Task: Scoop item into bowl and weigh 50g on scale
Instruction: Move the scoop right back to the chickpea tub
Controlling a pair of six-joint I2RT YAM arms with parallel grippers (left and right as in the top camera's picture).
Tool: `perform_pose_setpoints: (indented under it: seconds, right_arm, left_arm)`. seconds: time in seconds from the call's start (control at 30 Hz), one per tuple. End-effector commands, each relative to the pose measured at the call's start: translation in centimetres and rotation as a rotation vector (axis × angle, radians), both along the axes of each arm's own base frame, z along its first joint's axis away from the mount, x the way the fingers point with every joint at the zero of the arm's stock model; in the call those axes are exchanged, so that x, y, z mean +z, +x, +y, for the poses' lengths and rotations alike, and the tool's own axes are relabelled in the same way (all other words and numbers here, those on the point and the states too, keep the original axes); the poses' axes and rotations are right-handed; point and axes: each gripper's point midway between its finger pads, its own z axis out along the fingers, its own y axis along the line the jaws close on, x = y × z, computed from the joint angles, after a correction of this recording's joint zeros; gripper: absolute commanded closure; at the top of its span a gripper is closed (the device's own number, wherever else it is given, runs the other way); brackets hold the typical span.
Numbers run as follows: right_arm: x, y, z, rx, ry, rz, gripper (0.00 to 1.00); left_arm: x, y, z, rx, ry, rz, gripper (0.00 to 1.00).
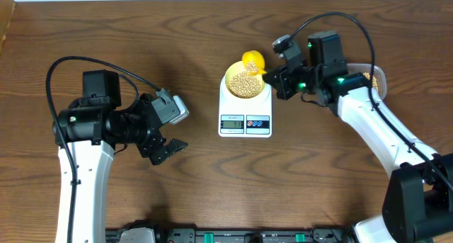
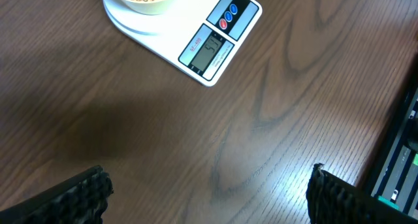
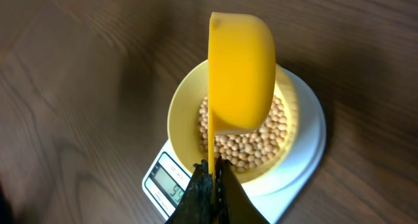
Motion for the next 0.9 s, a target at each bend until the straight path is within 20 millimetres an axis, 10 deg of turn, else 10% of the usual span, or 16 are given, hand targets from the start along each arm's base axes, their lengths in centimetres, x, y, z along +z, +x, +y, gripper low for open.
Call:
perform_pose_setpoints:
  seconds: [0.0, 0.87]
  right_arm:
    - [0.2, -0.2, -0.2, -0.008, 0.082, 0.067, 0.99]
    - [3.3, 1.3, -7.6, -0.126, 0.373, 0.213, 0.99]
  left_arm:
    - [-0.3, -0.2, 0.0, -0.014, 0.009, -0.001, 0.02]
    - [-0.3, -0.2, 0.0, -0.015, 0.008, -0.001, 0.02]
